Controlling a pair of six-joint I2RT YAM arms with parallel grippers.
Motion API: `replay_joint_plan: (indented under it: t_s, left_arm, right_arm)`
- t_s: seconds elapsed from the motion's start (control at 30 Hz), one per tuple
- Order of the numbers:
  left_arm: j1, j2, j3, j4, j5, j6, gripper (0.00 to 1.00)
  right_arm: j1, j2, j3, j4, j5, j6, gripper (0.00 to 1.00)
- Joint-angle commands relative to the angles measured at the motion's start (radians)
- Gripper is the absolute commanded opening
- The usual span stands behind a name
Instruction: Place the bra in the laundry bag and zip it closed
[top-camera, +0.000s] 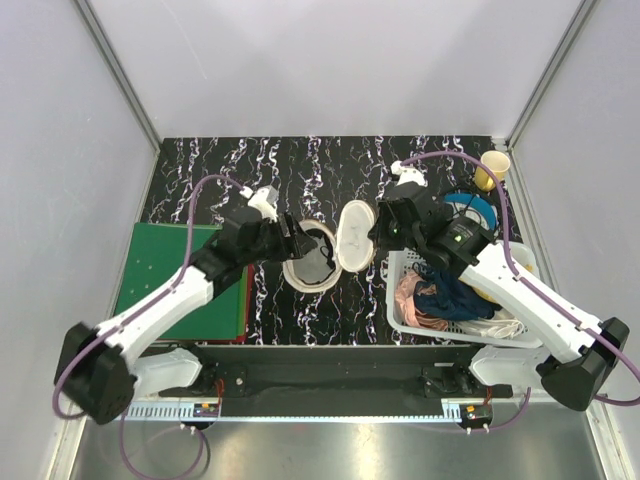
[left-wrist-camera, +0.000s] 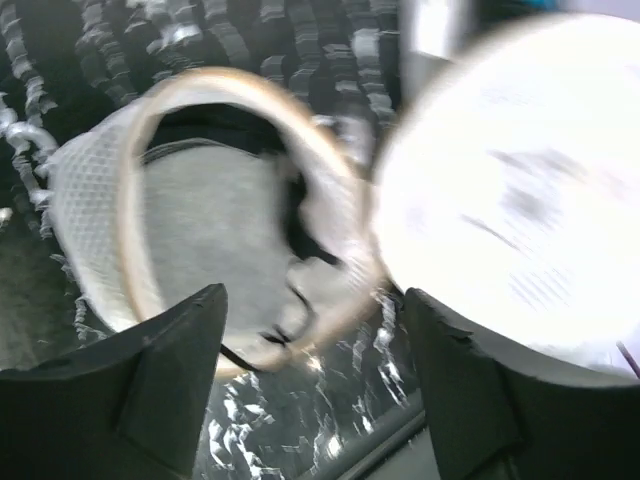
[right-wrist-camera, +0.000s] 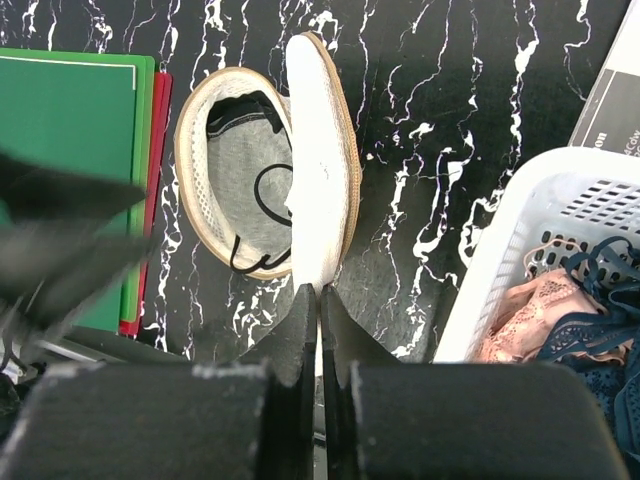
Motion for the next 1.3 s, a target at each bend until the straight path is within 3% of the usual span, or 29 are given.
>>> replay_joint_plan:
  t_s: [0.0,0.13,0.23,0.27,0.37,0.5,0.63,0.7,0.73,0.83,0.87,0.9,0.97,1.0,1.07,1.1,1.17,1.2,1.27]
  left_arm:
    - [-0.123,-0.175,-0.076,0.133,0.027,0.123,0.79]
    - [-0.386,-0.201,-0.109,0.327,-0.185,0.281,0.88]
    - [-0.493,-0.128,-0.124,0.448,-0.289,0.435,0.95]
    - [-0.508,-0.077,-0.121,0.472,-0.306,0.496,0.99]
    - [-0.559,0.015,-0.115,0.541,-0.398,0.576,0.99]
    - [-0.605,0.118,-0.061,0.535,-0.612,0.608,0.99]
    - [-0.599,0.207,0.037,0.478,-0.681,0.590,0.95]
    - [-0.600,0.245,0.077,0.464,-0.680,0.596,0.84]
    - [-0.593,0.254,0.087,0.454,-0.682,0.578,0.60]
    - [-0.551,0.264,0.101,0.404,-0.639,0.503,0.36]
    - [-0.530,0.247,0.095,0.397,-0.603,0.472,0.14]
    - [-0.487,0.235,0.076,0.383,-0.529,0.435,0.05]
    - [-0.436,0.198,0.049,0.389,-0.434,0.336,0.00]
    - [-0.394,0.187,0.010,0.418,-0.344,0.311,0.00]
    - [-0.344,0.156,-0.024,0.461,-0.200,0.225,0.00]
    - [-0.286,0.147,-0.061,0.481,-0.156,0.160,0.00]
    - [-0.235,0.123,-0.109,0.563,-0.013,0.098,0.00]
    - [-0.194,0.118,-0.127,0.587,0.019,0.076,0.00]
    - [-0.168,0.126,-0.152,0.604,0.092,0.033,0.00]
  right_arm:
    - [0.000,-0.001,0.029,0.013,-0.007,0.033,0.00]
    - [0.000,0.034,0.061,-0.019,-0.004,0.087,0.00]
    - [0.000,0.051,0.084,-0.047,-0.002,0.142,0.00]
    - [0.000,0.053,0.089,-0.054,-0.004,0.153,0.00]
    - [0.000,0.048,0.100,-0.066,-0.001,0.191,0.00]
    - [0.000,0.037,0.106,-0.076,-0.012,0.214,0.00]
    - [0.000,0.033,0.098,-0.076,-0.018,0.224,0.00]
    - [0.000,0.033,0.095,-0.076,-0.019,0.228,0.00]
    - [-0.002,0.034,0.095,-0.076,-0.019,0.227,0.00]
    - [-0.002,0.027,0.098,-0.076,-0.013,0.216,0.00]
    - [-0.002,0.025,0.098,-0.076,-0.009,0.208,0.00]
    - [-0.002,0.022,0.095,-0.077,-0.001,0.202,0.00]
    - [-0.003,0.016,0.089,-0.077,0.010,0.176,0.02]
    - [-0.002,0.013,0.087,-0.079,0.019,0.156,0.13]
    - [-0.003,0.002,0.081,-0.080,0.025,0.136,0.25]
    - [-0.003,0.001,0.078,-0.080,0.027,0.116,0.38]
    - [-0.005,-0.013,0.063,-0.080,0.030,0.104,0.52]
    - [-0.007,-0.018,0.054,-0.079,0.030,0.101,0.65]
    - [-0.010,-0.024,0.016,-0.064,0.024,0.101,0.75]
